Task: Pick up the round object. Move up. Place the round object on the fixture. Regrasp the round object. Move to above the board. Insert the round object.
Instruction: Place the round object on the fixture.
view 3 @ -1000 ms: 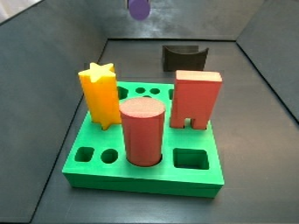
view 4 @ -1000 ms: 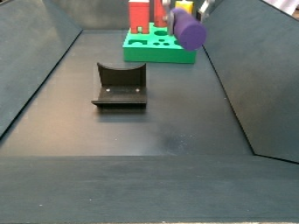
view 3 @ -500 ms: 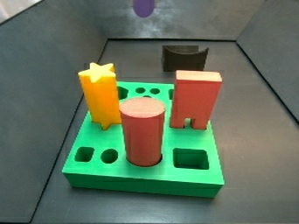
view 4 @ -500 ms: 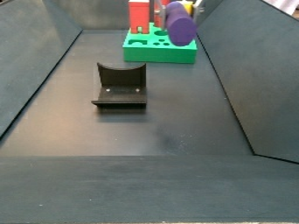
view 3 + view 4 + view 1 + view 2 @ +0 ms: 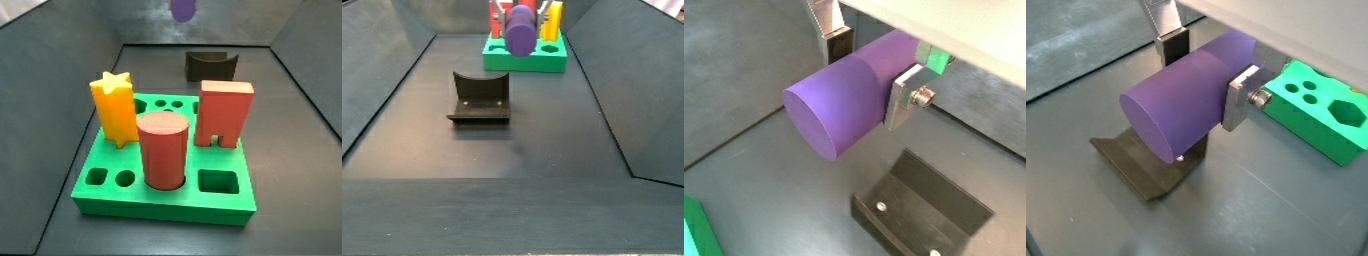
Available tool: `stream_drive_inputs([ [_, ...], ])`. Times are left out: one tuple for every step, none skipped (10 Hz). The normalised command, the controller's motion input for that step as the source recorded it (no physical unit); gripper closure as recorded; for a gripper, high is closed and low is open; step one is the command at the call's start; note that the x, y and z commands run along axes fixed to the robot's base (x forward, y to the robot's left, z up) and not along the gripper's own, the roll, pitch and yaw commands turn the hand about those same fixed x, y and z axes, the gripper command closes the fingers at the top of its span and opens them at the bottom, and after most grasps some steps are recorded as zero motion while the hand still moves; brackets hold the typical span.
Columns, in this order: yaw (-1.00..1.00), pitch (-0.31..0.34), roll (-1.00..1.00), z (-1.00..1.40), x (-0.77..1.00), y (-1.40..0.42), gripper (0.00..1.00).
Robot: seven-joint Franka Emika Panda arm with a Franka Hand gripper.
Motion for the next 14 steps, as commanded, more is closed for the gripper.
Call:
stream_drive_inputs([
  [-0.04,0.105,-0.15,-0.01,0.77,0.02,1.0],
  [-0.03,0.119,-0.15,0.0,0.67,0.02,1.0],
  [-0.03,0.129,-0.15,0.0,0.58,0.02,1.0],
  [-0.03,0.129,-0.15,0.0,0.46,0.02,1.0],
  [-0.02,0.134,-0.15,0.0,0.37,0.02,1.0],
  [-0.02,0.14,-0.14,0.01,0.26,0.02,1.0],
  [0.02,-0.066,-1.0,0.15,0.6,-0.14,1.0],
  [0.01,-0.063,-1.0,0.14,0.52,-0.12,1.0],
  [0.01,-0.043,-1.0,0.09,0.4,-0.04,1.0],
  [0.0,-0.011,-1.0,0.03,0.28,0.01,1.0],
  [0.0,0.011,-1.0,0.01,0.21,0.03,1.0],
  [-0.01,0.037,-1.0,0.0,0.11,0.04,1.0],
  [-0.02,0.044,-1.0,0.0,0.08,0.04,1.0],
  [-0.03,0.052,-1.0,0.0,0.07,0.04,1.0],
])
